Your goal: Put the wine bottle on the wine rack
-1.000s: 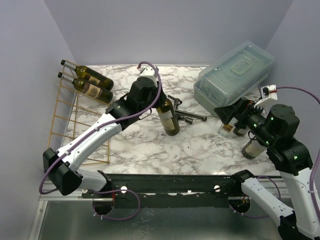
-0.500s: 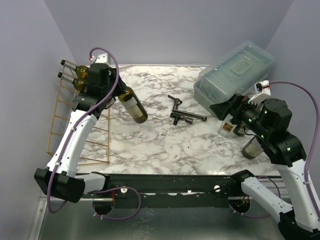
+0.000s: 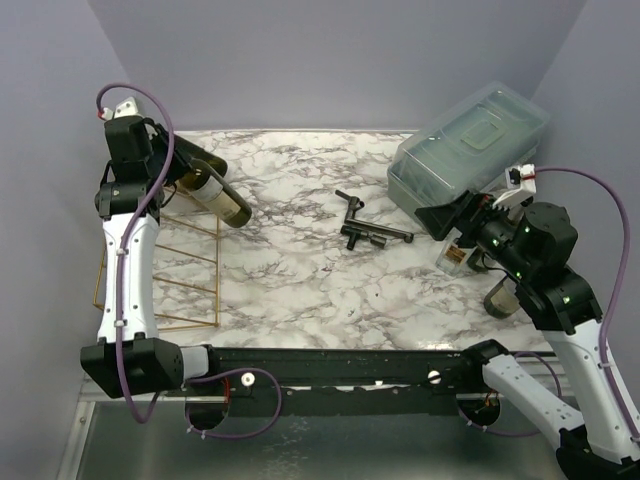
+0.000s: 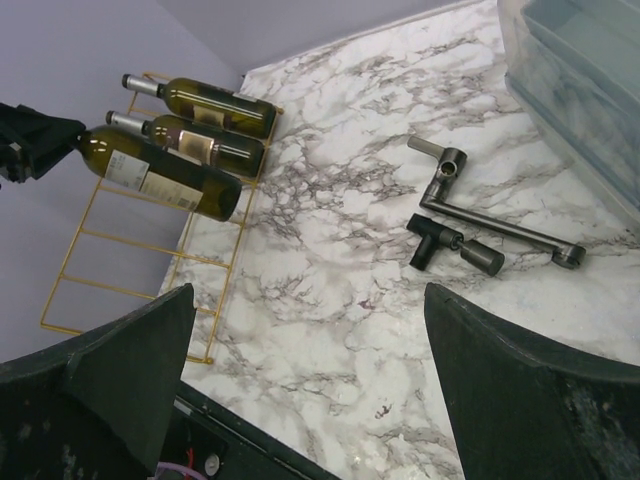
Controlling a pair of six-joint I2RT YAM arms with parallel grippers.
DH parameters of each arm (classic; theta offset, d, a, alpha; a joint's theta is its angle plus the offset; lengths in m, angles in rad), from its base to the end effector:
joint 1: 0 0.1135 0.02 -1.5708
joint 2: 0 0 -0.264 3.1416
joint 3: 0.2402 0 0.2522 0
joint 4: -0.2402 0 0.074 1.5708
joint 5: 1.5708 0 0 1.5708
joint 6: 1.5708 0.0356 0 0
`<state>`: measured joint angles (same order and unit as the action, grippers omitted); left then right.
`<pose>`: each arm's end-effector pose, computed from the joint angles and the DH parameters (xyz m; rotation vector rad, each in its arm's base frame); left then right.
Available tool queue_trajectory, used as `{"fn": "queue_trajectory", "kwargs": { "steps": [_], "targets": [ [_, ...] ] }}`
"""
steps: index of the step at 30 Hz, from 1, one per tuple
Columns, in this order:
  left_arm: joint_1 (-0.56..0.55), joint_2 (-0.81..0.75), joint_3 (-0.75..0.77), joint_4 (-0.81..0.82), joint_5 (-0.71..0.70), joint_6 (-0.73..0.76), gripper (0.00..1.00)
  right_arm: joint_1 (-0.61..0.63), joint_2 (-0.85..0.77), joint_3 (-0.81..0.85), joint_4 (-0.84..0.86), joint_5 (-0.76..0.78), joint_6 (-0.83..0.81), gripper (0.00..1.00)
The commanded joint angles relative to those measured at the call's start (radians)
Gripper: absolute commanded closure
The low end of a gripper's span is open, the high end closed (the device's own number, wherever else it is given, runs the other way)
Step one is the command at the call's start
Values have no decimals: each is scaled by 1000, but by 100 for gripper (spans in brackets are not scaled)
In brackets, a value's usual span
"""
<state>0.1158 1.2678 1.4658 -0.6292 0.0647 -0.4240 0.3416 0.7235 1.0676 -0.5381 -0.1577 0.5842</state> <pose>0.2676 0.0288 0.4267 -0.4958 1.9486 -0.2620 0.1297 0.0520 0.4063 0.1034 1.8314 0.8018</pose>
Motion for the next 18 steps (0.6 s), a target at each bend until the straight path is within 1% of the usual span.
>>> {"fn": "queue_trajectory", "kwargs": {
  "steps": [1, 7, 13, 16, 18],
  "targets": [
    [75, 12, 59, 115, 41, -67, 100, 6, 0, 6, 47, 20, -8, 0],
    [142, 32, 47, 160, -2, -95, 100, 6, 2, 12, 42, 40, -28, 0],
    [167, 67, 43, 199, -23, -107, 100, 7, -14, 12, 43, 64, -40, 0],
    [179, 67, 22, 216, -57, -114, 100, 6, -17, 17, 31, 78, -45, 0],
    [185, 66, 1, 232, -108, -119, 100, 7, -19, 15, 32, 60, -61, 0]
  ]
}}
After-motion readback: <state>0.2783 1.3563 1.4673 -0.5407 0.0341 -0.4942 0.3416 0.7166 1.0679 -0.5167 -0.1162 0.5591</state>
